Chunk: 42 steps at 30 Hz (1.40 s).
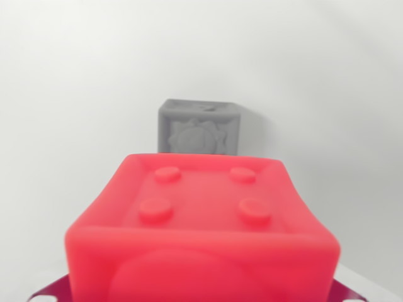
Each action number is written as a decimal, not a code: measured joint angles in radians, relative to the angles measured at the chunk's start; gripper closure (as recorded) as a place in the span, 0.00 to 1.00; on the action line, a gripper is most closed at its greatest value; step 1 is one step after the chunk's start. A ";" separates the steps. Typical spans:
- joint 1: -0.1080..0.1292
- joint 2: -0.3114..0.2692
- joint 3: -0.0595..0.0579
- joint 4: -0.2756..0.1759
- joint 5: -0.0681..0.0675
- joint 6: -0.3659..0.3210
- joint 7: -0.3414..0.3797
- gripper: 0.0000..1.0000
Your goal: Destack cube
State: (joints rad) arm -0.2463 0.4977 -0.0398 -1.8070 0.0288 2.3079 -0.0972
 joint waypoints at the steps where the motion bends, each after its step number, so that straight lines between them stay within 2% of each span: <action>1: 0.000 -0.005 0.000 -0.001 0.000 -0.002 0.000 1.00; 42: 0.095 -0.110 0.000 -0.197 -0.002 0.078 0.063 1.00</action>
State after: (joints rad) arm -0.1512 0.3873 -0.0395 -2.0040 0.0268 2.3864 -0.0342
